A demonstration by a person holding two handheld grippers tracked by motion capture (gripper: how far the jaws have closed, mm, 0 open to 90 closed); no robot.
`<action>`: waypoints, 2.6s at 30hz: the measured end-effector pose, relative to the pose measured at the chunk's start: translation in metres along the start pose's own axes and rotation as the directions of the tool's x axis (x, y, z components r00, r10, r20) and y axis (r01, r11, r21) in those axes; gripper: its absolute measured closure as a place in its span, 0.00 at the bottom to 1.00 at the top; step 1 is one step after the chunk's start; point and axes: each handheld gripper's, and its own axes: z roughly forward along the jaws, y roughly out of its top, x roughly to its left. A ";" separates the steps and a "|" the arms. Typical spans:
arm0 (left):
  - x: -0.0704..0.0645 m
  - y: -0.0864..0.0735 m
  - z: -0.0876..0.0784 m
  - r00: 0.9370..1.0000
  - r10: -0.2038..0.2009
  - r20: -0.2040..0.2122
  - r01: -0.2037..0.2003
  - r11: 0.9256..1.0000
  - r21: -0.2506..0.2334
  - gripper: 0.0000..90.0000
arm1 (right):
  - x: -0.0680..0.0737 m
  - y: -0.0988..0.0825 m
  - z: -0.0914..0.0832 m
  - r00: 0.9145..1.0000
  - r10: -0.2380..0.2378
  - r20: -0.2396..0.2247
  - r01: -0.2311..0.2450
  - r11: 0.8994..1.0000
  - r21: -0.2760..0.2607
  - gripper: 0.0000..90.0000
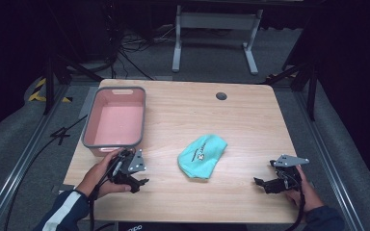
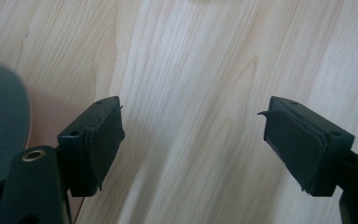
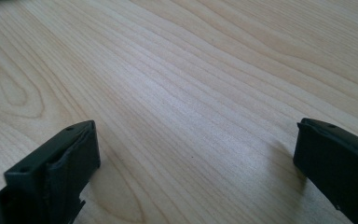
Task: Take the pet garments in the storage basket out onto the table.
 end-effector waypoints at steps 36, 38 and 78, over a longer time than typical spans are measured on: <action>0.007 -0.156 -0.017 0.894 -0.449 0.006 0.442 0.877 -0.188 0.16 | 0.000 0.000 0.000 1.000 0.001 0.002 -0.001 1.000 0.000 0.01; 0.007 -0.156 -0.017 0.893 -0.449 0.007 0.442 0.877 -0.187 0.16 | 0.000 0.000 0.000 1.000 0.001 0.001 -0.001 1.000 -0.001 0.01; 0.007 -0.155 -0.017 0.892 -0.452 -0.006 0.444 0.877 -0.184 0.13 | 0.000 0.000 0.000 1.000 0.002 0.001 -0.002 1.000 -0.001 0.01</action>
